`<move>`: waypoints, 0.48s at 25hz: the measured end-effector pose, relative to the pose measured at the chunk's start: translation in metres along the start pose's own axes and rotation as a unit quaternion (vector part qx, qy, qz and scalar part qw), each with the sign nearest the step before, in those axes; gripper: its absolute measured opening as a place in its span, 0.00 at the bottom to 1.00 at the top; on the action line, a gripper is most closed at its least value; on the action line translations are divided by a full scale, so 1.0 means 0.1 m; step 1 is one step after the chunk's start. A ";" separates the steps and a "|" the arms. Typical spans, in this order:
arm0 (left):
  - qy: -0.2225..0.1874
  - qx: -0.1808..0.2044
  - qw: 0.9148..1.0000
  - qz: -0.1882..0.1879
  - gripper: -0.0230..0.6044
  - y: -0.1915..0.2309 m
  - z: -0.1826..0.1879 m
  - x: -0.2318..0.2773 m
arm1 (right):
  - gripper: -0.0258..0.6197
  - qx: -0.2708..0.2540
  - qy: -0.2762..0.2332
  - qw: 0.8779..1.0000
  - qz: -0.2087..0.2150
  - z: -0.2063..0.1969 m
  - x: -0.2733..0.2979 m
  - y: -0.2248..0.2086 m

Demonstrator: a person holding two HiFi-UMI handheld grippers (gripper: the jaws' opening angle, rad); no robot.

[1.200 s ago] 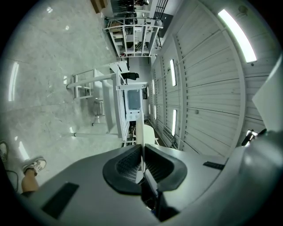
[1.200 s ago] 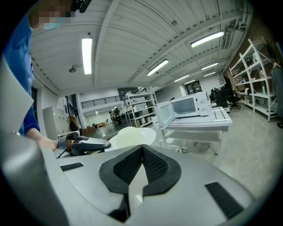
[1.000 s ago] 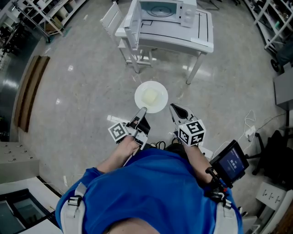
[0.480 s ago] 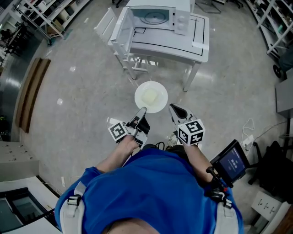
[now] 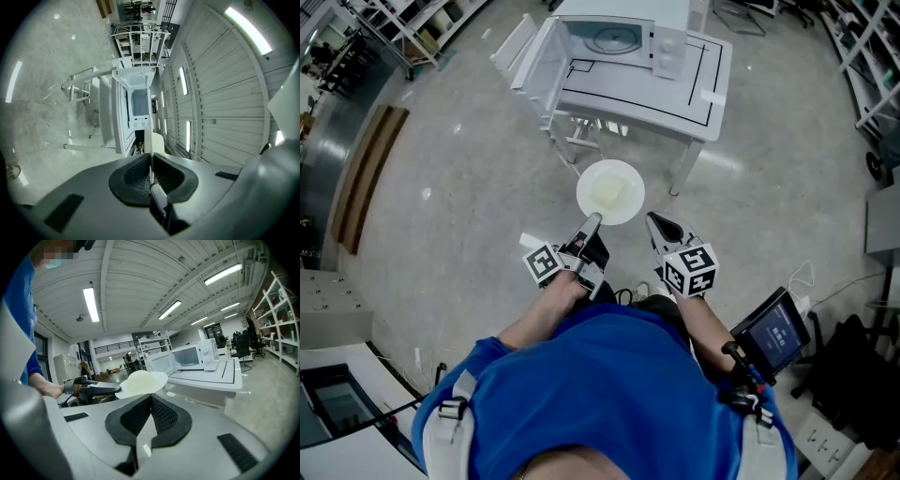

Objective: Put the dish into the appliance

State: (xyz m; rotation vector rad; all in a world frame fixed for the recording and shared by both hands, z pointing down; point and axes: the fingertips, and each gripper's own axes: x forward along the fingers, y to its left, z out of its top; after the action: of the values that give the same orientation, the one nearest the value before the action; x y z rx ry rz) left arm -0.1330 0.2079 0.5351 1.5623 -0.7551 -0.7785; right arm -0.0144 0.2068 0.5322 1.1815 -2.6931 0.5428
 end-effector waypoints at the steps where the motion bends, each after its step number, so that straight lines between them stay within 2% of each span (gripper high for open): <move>1: -0.002 -0.001 1.000 0.001 0.07 0.00 -0.02 0.03 | 0.04 0.002 0.000 1.000 0.000 0.00 -0.01 -0.04; 4: -0.002 -0.003 1.000 0.010 0.07 0.02 0.00 0.18 | 0.04 0.009 0.001 1.000 0.001 0.04 0.05 -0.18; 8: -0.002 -0.004 1.000 0.017 0.07 0.10 0.22 0.57 | 0.04 0.018 0.004 1.000 0.003 0.15 0.34 -0.47; 12: -0.002 -0.006 1.000 0.010 0.07 0.11 0.20 0.59 | 0.04 0.013 0.001 1.000 -0.001 0.15 0.31 -0.49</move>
State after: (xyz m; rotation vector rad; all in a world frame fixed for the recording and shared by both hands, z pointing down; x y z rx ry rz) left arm -0.1161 0.1470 0.5396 1.5406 -0.7672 -0.7696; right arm 0.0006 0.1496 0.5404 1.1895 -2.6906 0.5806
